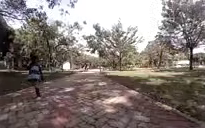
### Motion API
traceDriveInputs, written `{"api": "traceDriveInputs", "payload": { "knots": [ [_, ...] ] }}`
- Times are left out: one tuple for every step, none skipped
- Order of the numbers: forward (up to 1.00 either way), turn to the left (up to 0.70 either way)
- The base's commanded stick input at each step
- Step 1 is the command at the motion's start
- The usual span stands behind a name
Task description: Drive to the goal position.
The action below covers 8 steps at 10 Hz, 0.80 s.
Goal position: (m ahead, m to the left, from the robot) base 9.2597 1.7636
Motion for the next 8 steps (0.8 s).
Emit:
{"api": "traceDriveInputs", "payload": {
  "knots": [
    [0.7, 0.0],
    [0.7, 0.0],
    [0.7, 0.0],
    [0.7, 0.0],
    [0.7, 0.0],
    [0.7, 0.1],
    [0.7, 0.35],
    [0.7, 0.35]
  ]
}}
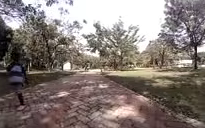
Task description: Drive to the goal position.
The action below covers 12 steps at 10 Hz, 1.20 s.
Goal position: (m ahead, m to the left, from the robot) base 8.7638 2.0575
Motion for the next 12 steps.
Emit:
{"api": "traceDriveInputs", "payload": {
  "knots": [
    [0.7, 0.34],
    [0.7, 0.07],
    [0.7, 0.02],
    [0.7, 0.0],
    [0.7, 0.0],
    [0.7, 0.0],
    [0.7, 0.0],
    [0.7, 0.0],
    [0.7, 0.0],
    [0.7, 0.0],
    [0.7, 0.0],
    [0.7, 0.0]
  ]
}}
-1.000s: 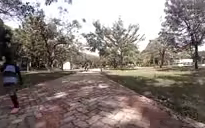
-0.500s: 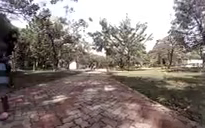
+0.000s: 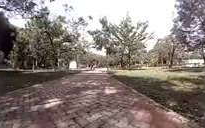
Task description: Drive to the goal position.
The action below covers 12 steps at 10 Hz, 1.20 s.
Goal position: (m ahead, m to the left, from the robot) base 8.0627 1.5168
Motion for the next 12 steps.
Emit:
{"api": "traceDriveInputs", "payload": {
  "knots": [
    [0.7, 0.0],
    [0.7, 0.0],
    [0.7, 0.0],
    [0.7, 0.0],
    [0.7, 0.0],
    [0.7, 0.16],
    [0.7, 0.35],
    [0.7, 0.32],
    [0.7, 0.13],
    [0.7, 0.0],
    [0.7, 0.0],
    [0.7, 0.0]
  ]
}}
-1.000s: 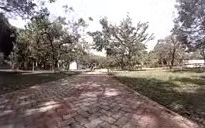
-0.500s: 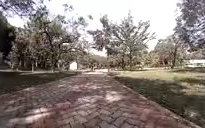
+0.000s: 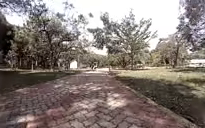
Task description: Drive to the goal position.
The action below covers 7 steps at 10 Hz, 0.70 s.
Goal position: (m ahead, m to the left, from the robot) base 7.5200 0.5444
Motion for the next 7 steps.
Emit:
{"api": "traceDriveInputs", "payload": {
  "knots": [
    [0.7, 0.0],
    [0.7, 0.0],
    [0.7, 0.0],
    [0.7, 0.0],
    [0.7, 0.0],
    [0.7, 0.0],
    [0.7, 0.0]
  ]
}}
